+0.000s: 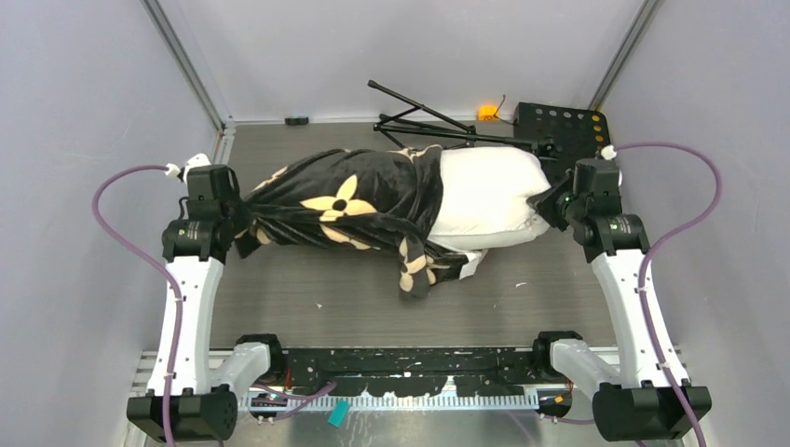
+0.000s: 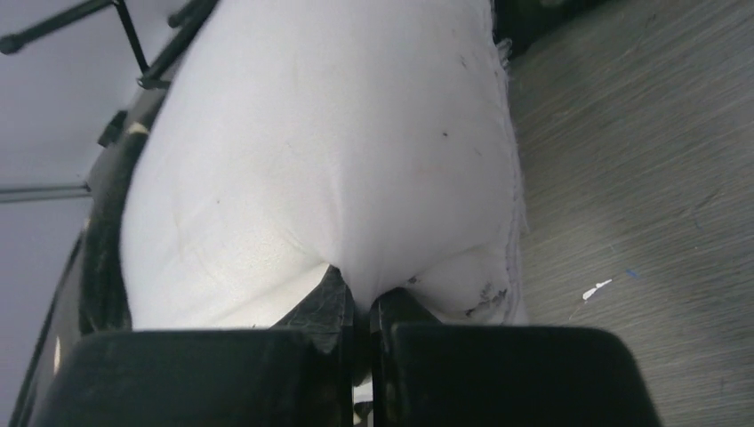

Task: Remove the pillowcase from the pillow

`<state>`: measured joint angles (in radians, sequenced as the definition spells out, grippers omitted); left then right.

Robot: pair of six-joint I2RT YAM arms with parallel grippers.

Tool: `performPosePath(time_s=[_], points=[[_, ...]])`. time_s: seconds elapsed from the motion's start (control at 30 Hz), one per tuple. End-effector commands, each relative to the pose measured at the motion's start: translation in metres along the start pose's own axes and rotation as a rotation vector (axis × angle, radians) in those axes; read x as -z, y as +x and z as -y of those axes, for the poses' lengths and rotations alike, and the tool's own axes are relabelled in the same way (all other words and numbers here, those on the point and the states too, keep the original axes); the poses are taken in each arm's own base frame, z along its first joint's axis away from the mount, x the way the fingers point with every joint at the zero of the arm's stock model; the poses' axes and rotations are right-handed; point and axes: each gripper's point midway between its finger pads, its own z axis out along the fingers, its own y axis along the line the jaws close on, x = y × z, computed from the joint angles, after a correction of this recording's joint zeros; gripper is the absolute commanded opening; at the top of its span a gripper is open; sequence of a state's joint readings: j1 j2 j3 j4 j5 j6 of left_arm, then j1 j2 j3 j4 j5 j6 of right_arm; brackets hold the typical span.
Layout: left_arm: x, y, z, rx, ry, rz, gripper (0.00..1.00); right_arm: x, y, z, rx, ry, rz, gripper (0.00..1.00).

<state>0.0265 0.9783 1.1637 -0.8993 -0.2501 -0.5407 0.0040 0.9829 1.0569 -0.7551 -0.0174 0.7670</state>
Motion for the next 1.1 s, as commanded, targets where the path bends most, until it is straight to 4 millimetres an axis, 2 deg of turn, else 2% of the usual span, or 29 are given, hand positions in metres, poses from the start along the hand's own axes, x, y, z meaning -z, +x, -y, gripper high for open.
performPosePath(time_s=[0.0,0.1,0.23,0.3,0.4,0.43,0.47,0.53,0.57,0.6,0.63,0.7,0.8,0.87,0.93,1.0,1.07], points=[[0.032,-0.071,-0.038,0.091,-0.191,0.257,0.00,0.046,-0.099,-0.003,-0.054,0.094,0.418,0.00],[0.052,-0.105,-0.023,0.152,-0.124,0.353,0.00,0.063,-0.114,-0.024,-0.069,0.040,0.442,0.00],[0.077,-0.161,-0.009,0.144,-0.121,0.442,0.00,0.078,-0.132,-0.046,-0.102,0.042,0.422,0.00],[0.074,-0.182,0.006,0.122,-0.104,0.421,0.00,0.079,-0.143,-0.052,-0.113,0.094,0.402,0.00],[0.043,-0.194,0.043,0.071,-0.026,0.302,0.00,0.063,-0.154,-0.056,-0.104,0.160,0.369,0.00],[0.019,-0.191,0.054,0.053,-0.016,0.235,0.00,0.052,-0.157,-0.057,-0.109,0.178,0.362,0.00],[0.003,-0.188,0.062,0.045,-0.004,0.193,0.00,0.038,-0.157,-0.058,-0.116,0.192,0.339,0.02],[-0.032,-0.173,0.077,0.045,0.026,0.098,0.00,0.006,-0.151,-0.065,-0.099,0.184,0.268,0.16],[-0.051,-0.162,0.087,0.042,0.059,0.038,0.01,-0.010,-0.147,-0.070,-0.073,0.165,0.223,0.31],[-0.069,-0.148,0.099,0.036,0.101,-0.034,0.11,-0.023,-0.140,-0.075,-0.030,0.139,0.169,0.66],[-0.082,-0.137,0.109,0.032,0.138,-0.103,0.31,-0.035,-0.134,-0.079,0.009,0.122,0.119,0.86],[-0.093,-0.118,0.125,0.015,0.195,-0.215,0.61,-0.040,-0.127,-0.086,0.075,0.072,0.069,0.89],[-0.085,-0.113,0.134,-0.052,0.193,-0.215,0.82,-0.031,-0.118,-0.097,0.137,-0.058,0.086,0.89],[-0.072,-0.119,0.143,-0.067,0.226,-0.147,0.85,-0.019,-0.113,-0.100,0.159,-0.130,0.122,0.90],[-0.057,-0.124,0.144,-0.050,0.257,-0.093,0.85,-0.006,-0.108,-0.100,0.176,-0.166,0.136,0.90],[-0.036,-0.114,0.156,-0.067,0.306,-0.077,0.85,0.006,-0.101,-0.099,0.186,-0.188,0.131,0.90],[-0.019,-0.106,0.153,-0.069,0.305,-0.046,0.85,0.021,-0.092,-0.096,0.198,-0.206,0.120,0.90]])
